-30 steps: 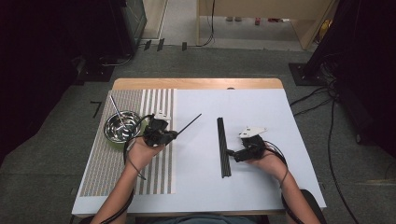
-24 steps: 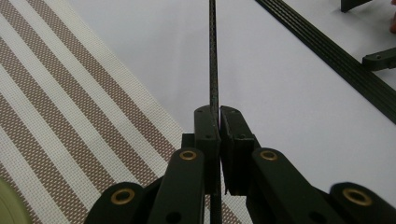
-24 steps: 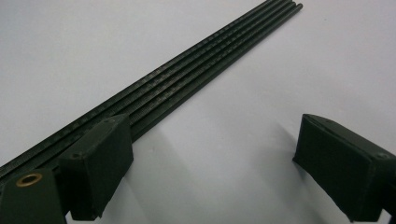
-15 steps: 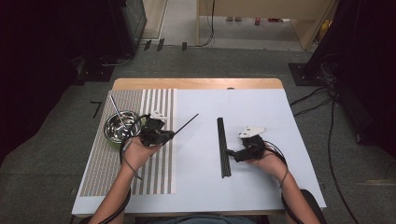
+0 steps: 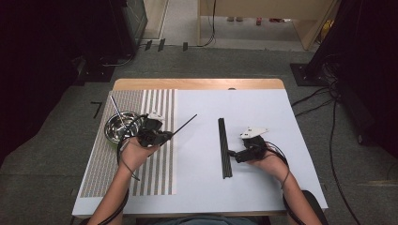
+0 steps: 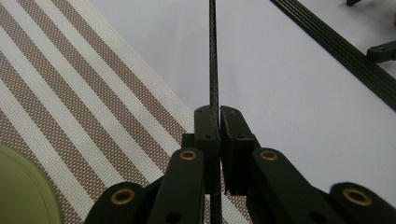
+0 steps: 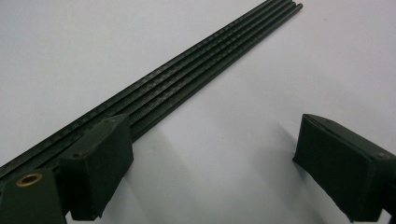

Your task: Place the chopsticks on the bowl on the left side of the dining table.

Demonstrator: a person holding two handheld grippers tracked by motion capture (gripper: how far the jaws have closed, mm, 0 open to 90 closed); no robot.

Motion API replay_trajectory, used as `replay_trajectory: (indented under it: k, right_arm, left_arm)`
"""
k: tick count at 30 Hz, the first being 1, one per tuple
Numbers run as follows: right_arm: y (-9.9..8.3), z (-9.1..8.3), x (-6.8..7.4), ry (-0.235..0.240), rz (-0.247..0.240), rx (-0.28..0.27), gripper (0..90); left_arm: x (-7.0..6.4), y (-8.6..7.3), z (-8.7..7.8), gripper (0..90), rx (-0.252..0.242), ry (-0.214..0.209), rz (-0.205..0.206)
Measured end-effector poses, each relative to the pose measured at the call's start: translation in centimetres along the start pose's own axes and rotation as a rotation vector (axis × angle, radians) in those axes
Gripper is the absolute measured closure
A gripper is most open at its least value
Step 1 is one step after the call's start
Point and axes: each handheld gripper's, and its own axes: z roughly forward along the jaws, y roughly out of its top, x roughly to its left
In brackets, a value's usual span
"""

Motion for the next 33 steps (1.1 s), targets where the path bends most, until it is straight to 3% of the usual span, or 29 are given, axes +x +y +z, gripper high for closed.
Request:
replay_trajectory:
  k: [15, 21, 33]
  right_arm:
    - [0.0, 0.0, 0.0, 0.0, 0.001, 0.0, 10.9]
    - [0.0, 0.0, 0.0, 0.0, 0.002, 0.001, 10.9]
    - [0.0, 0.0, 0.0, 0.0, 0.002, 0.001, 10.9]
  left_arm:
    - [1.0, -0.4, -1.0, 87.5, 0.003, 0.009, -0.013]
    - [1.2, -0.6, -1.3, 87.6, 0.003, 0.016, 0.015]
    - [1.9, -0.9, -2.0, 87.6, -0.004, 0.019, -0.001]
